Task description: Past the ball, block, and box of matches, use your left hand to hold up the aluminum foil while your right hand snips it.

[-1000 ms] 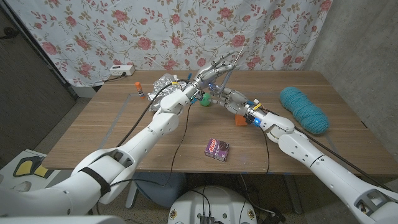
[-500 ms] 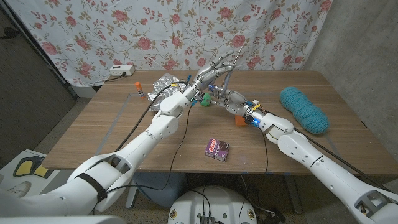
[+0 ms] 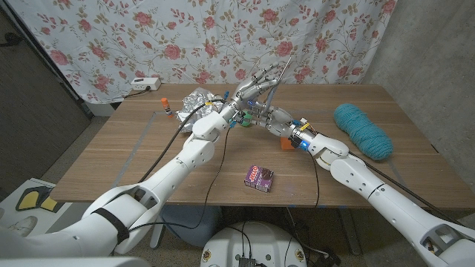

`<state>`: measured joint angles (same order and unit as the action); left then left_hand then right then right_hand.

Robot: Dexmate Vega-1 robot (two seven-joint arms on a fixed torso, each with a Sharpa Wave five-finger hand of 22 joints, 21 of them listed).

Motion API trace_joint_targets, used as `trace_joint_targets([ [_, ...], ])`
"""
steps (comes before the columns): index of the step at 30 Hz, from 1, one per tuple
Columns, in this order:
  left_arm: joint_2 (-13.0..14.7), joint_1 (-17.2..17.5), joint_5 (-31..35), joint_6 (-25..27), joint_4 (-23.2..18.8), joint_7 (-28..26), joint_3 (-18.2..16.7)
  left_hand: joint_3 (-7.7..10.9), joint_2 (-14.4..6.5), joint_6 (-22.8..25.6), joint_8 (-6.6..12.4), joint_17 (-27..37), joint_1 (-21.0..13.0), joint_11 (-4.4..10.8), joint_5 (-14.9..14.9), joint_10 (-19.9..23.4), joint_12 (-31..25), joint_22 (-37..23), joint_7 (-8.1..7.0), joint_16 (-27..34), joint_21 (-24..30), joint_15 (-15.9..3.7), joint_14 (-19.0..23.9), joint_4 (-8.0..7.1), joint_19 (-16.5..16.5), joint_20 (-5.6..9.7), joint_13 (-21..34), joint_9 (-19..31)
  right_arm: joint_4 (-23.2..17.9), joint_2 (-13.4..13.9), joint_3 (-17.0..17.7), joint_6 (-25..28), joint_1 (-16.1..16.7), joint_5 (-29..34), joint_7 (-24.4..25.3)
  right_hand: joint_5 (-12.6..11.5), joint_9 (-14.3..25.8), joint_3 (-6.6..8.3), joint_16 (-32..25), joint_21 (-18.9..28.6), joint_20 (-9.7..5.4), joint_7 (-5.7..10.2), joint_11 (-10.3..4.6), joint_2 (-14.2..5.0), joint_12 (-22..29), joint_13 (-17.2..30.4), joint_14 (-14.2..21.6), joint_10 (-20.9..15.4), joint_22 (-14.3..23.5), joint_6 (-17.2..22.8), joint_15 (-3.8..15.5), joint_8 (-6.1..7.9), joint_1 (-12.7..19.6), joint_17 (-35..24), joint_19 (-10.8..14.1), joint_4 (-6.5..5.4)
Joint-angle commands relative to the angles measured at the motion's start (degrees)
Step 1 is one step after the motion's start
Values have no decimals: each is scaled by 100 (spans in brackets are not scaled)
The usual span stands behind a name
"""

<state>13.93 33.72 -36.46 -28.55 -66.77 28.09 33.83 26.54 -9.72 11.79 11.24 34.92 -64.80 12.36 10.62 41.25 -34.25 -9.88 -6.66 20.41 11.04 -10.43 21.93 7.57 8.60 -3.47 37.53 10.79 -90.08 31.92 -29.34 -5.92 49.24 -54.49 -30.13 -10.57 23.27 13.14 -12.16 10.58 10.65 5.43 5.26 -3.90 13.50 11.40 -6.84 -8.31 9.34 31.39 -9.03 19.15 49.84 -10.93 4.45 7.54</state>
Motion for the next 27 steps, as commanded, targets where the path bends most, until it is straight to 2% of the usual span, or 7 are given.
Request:
trace_joint_targets([
  [1, -58, -75, -15, -26, 126, 78, 32, 28, -63, 46, 20, 26, -39, 56, 39, 98, -20, -11, -1, 22, 28, -200, 226, 17, 39, 3, 13, 21, 50, 38, -34, 12, -56, 20, -222, -24, 68, 46, -31, 0, 30, 22, -80, -67, 98, 18, 112, -267, 16, 6, 0, 48, 124, 0, 5, 76],
  [6, -47, -87, 15, -45, 124, 63, 30, 24, -62, 54, 19, 36, -41, 57, 38, 97, -13, -11, -15, 26, 28, -203, 230, 18, 40, 4, 8, 21, 28, 45, -16, 55, -28, -25, -188, -26, 133, 56, -65, 25, 7, 122, -268, -74, 170, 60, 258, -518, 16, -125, 101, 1, 163, 3, 90, 97],
  [9, -36, -103, 39, -61, 122, 53, 26, 26, -62, 55, 17, 37, -44, 57, 39, 97, -10, -11, -18, 23, 28, -203, 228, 21, 41, 5, 5, 21, 39, 35, -23, 46, -29, -17, -193, -32, 214, 69, -113, 128, -295, 165, -476, -108, 207, 158, 466, -606, 32, -187, 209, -16, 200, 0, 457, 100],
  [12, -26, -104, 50, -61, 106, 36, 20, 27, -63, 58, 17, 37, -44, 57, 39, 104, -15, -11, -11, 21, 27, -199, 229, 20, 40, 6, 11, 21, 38, -10, -2, 11, 4, -52, -151, -37, 339, 72, -203, 220, -585, 221, -761, -181, 321, 404, 779, -695, 57, -138, 827, 13, 232, -44, 965, 83],
  [15, -22, -99, 46, -59, 99, 31, 16, 26, -62, 59, 15, 39, -42, 56, 39, 105, -15, -11, -17, 19, 26, -194, 230, 18, 39, 7, 13, 21, 42, -22, 0, 6, 12, -56, -131, -44, 436, 62, -425, 281, -628, 266, -979, -310, 552, 710, 1136, -919, 98, -94, 1152, 38, 191, -201, 1277, 39],
  [23, 1, -81, 49, -53, 68, 28, 13, 25, -60, 65, 11, 45, -41, 56, 39, 100, -7, -11, -14, 16, 25, -193, 231, 17, 39, 7, 11, 22, 35, -73, 46, 19, 77, -171, -47, -40, 605, 14, -1086, 664, -924, 226, -1131, -439, 1301, 1458, 1951, -1278, 290, 154, 1685, 117, 214, -879, 2045, 55],
  [27, 16, -61, 38, -44, 48, 24, 7, 25, -60, 68, 9, 48, -41, 56, 39, 104, -7, -11, -20, 13, 23, -193, 231, 17, 36, 1, 13, 22, 94, -151, 66, -2, 92, -302, -141, -21, 786, -111, -1903, 1197, -1144, 148, -1199, -415, 1991, 2090, 2577, -1525, 578, 517, 1968, 259, 270, -1877, 2573, 82],
])
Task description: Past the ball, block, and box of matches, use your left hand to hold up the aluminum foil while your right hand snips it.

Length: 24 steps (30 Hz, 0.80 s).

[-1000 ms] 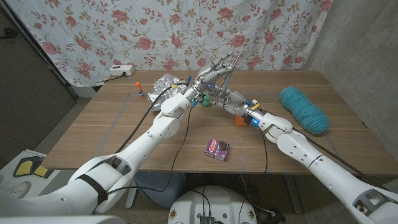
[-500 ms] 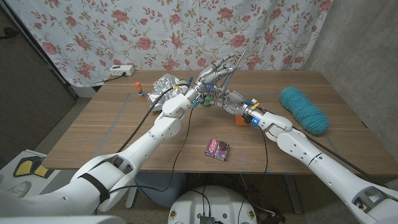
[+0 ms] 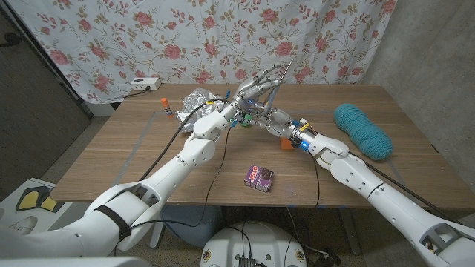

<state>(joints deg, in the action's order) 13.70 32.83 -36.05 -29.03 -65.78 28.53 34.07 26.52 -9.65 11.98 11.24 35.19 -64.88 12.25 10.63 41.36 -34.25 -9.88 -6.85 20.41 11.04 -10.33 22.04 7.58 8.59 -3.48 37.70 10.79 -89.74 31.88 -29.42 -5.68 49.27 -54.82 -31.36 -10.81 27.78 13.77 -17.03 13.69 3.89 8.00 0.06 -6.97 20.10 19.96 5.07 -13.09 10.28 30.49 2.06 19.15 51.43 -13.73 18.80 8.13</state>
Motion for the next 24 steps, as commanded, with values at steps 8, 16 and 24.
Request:
trace_joint_targets([
  [8, 75, 58, -9, 3, -106, -22, -29, 25, -69, 51, 6, 31, -40, 67, 37, 100, -4, -12, 4, 14, 23, -213, 223, 20, 39, 0, -6, 22, 59, -145, 54, 5, 74, -270, -40, 4, 701, -306, -2475, 1593, -590, -112, -702, -91, 2079, 2006, 1640, -1097, 980, 779, 985, 415, 317, -3141, 1305, 58],
  [16, 126, 83, 9, 7, -186, -52, -46, 25, -68, 49, 1, 34, -38, 67, 37, 112, -8, -12, 3, 11, 22, -205, 228, 18, 39, 1, -1, 23, 28, -130, 55, 55, 85, -283, 10, 0, 778, -321, -2546, 1780, -580, -95, -669, -67, 2198, 2255, 1396, -792, 1160, 557, 949, 317, 383, -3519, 1143, 58],
  [24, 159, 116, -3, 13, -230, -65, -63, 20, -64, 51, -2, 42, -36, 67, 35, 114, -1, -12, -5, 12, 21, -204, 236, 18, 38, 4, -5, 23, 50, -139, 30, 92, 47, -283, -28, 0, 855, -356, -2814, 1953, -589, -85, -707, -72, 2425, 2475, 1500, -841, 1290, 674, 964, 362, 396, -3906, 1083, 37],
])
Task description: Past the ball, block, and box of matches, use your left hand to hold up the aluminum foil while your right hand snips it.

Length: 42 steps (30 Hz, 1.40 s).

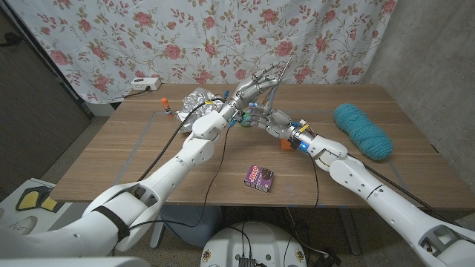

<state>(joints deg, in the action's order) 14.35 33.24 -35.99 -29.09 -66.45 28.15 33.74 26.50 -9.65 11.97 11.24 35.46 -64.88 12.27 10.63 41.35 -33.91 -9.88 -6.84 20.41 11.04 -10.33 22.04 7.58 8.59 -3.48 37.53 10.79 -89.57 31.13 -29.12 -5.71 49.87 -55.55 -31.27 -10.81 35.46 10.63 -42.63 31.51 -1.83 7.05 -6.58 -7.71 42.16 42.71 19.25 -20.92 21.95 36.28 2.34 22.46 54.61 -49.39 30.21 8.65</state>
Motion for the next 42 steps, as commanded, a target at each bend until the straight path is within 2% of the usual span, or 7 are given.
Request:
trace_joint_targets([
  [1, 95, 76, -15, 21, -164, -22, -32, 22, -63, 54, -1, 15, -34, 66, 35, 117, -35, -12, -4, 11, 21, -201, 236, 17, 38, 2, 12, 23, 26, -68, 5, 102, -6, -220, -14, -2, 110, -47, -336, 234, -40, 8, -41, -6, 301, 277, 82, -86, 164, 108, 936, 37, 92, -469, -48, -16],
  [13, 109, 72, -23, -29, -139, -3, -57, 19, -59, 59, -4, 23, -35, 66, 34, 116, -24, -12, 0, 8, 21, -204, 239, 20, 40, 4, 5, 24, 64, -134, 54, 157, 56, -385, 41, 6, 89, -8, -1894, 1703, -303, -23, -291, -160, 1675, 1877, 1156, -348, 1176, 543, 1003, -30, 104, -2158, 317, -89],
  [19, 147, 102, -34, -29, -172, -27, -87, 14, -57, 60, -6, 34, -42, 66, 32, 124, -22, -12, -13, 9, 21, -214, 238, 27, 40, 3, 4, 24, 106, -167, 60, 150, 66, -403, 76, 2, 79, 81, -2708, 2314, -514, -37, -384, -170, 1755, 1896, 1566, -631, 1517, 776, 1018, -16, 228, -2194, 555, -40],
  [22, 162, 116, -34, -36, -185, -38, -98, 10, -57, 67, -4, 39, -42, 66, 31, 131, -27, -12, -18, 12, 20, -212, 242, 27, 41, 3, 10, 24, 125, -188, 58, 171, 64, -420, 110, 4, 51, 146, -2919, 2537, -657, -11, -432, -245, 1829, 1919, 1776, -843, 1589, 907, 1019, -7, 197, -2174, 701, -103],
  [29, 191, 151, -43, -33, -197, -79, -128, 9, -56, 58, -10, 40, -38, 66, 29, 128, -20, -12, -28, 3, 20, -200, 235, 24, 41, 6, 7, 25, 123, -215, 63, 213, 63, -443, 183, 14, 56, 374, -3607, 3240, -1019, 104, -466, -239, 2181, 2047, 2503, -1806, 1766, 1081, 1014, -19, 86, -2190, 1183, -188],
  [34, 208, 180, -54, -15, -202, -125, -151, -2, -51, 44, -16, 51, -33, 66, 24, 122, -6, -12, -56, 7, 21, -203, 231, 24, 42, 1, -8, 25, 109, -232, 79, 170, 94, -438, 231, -21, 96, 616, -4268, 3765, -1053, 111, -471, -193, 2411, 2293, 3068, -2304, 1860, 1208, 1009, -20, 65, -2199, 1533, -129],
  [42, 220, 209, -82, 5, -183, -140, -170, 4, 12, 92, -1, -7, -44, 66, -2, 173, 19, -13, -163, -75, 24, -177, 182, 69, 50, 33, -62, 24, 25, -229, 93, 225, 118, -479, 337, -153, -81, 961, -4723, 4256, -1065, -120, -451, -70, 3102, 2776, 3809, -3108, 1602, 1569, 1010, 13, 153, -2197, 2230, 24],
])
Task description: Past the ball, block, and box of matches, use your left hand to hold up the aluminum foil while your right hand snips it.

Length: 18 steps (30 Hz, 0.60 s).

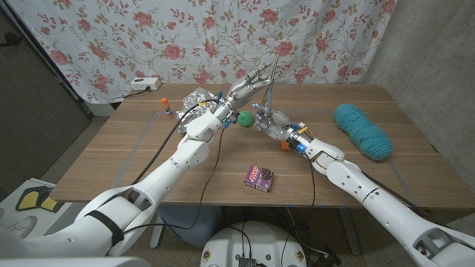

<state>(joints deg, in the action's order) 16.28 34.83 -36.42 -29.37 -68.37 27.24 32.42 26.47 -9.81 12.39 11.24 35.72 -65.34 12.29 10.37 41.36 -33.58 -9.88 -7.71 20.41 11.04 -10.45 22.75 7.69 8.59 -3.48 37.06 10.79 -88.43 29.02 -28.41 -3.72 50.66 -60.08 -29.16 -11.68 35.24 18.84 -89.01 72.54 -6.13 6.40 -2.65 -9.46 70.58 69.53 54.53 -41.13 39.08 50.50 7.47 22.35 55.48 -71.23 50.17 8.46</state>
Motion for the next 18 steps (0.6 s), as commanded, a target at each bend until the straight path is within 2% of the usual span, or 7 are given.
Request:
trace_joint_targets([
  [1, 36, 53, -26, 36, 2, -63, -38, 9, 40, 57, 2, -55, 6, 62, 18, 189, -13, -13, -81, -101, 23, -156, 95, 62, 48, 34, -25, 23, -87, -18, 21, 24, 37, -30, 112, -74, -70, 159, -87, 172, -636, -49, -846, 114, 314, 110, 315, -1136, -133, 164, 497, 27, 76, -13, 269, 53],
  [4, 47, 66, -18, 30, 1, -75, -43, -12, 108, 53, -5, -167, 100, 61, -7, 175, 52, -16, -87, -221, 22, -87, 52, 42, 40, 7, -99, 21, -99, -16, 21, 46, 39, -50, 123, -128, -112, 233, -89, 258, -637, -105, -837, 165, 477, 125, 446, -1251, -195, 275, 497, 60, 128, -12, 405, 88],
  [6, 47, 60, -51, 35, 36, -28, -46, -84, 206, -20, -25, -300, 292, 44, -16, -66, 263, -21, -107, -385, 20, -61, -68, -9, 13, 2, -234, 15, -88, -14, 17, 67, 27, -71, 88, -165, -139, 266, -86, 292, -636, -131, -833, 208, 539, 116, 508, -1279, -234, 326, 496, 74, 147, -12, 449, 98],
  [9, 12, 33, -157, 3, 153, 139, -52, -291, 397, -198, -37, -544, 812, 11, -6, -506, 757, -33, -123, -601, 31, -12, -191, -144, 1, -67, -534, 1, -101, -2, 6, 64, 24, -34, 116, -193, -164, 295, -88, 348, -636, -137, -827, 238, 617, 125, 580, -1316, -242, 341, 497, 74, 160, -12, 509, 99],
  [13, 2, 8, -213, -16, 223, 270, -47, -558, 647, -563, -66, -817, 1364, -59, -8, -1246, 1435, -44, -43, -860, 13, 235, -696, -217, -129, -172, -846, -7, -111, -5, 11, 83, 34, -47, 166, -215, -184, 323, -88, 383, -637, -149, -823, 259, 680, 127, 627, -1333, -255, 342, 496, 70, 174, -15, 532, 99],
  [16, -6, -6, -236, -45, 261, 327, -51, -637, 716, -725, -78, -923, 1517, -188, -9, -1489, 1636, -47, 14, -929, 9, 352, -921, -222, -187, -213, -926, -9, -107, -1, 9, 80, 31, -43, 159, -228, -198, 343, -84, 401, -638, -149, -818, 270, 723, 127, 652, -1336, -269, 343, 495, 66, 179, -14, 535, 95],
  [18, -10, -12, -264, -71, 278, 379, -59, -731, 820, -825, -79, -1008, 1652, -198, -20, -1590, 1739, -49, -8, -960, 8, 432, -1063, -225, -227, -231, -977, -11, -97, -7, 15, 89, 31, -71, 141, -238, -209, 358, -81, 412, -638, -149, -814, 278, 754, 127, 668, -1329, -284, 348, 494, 64, 182, -14, 535, 91],
])
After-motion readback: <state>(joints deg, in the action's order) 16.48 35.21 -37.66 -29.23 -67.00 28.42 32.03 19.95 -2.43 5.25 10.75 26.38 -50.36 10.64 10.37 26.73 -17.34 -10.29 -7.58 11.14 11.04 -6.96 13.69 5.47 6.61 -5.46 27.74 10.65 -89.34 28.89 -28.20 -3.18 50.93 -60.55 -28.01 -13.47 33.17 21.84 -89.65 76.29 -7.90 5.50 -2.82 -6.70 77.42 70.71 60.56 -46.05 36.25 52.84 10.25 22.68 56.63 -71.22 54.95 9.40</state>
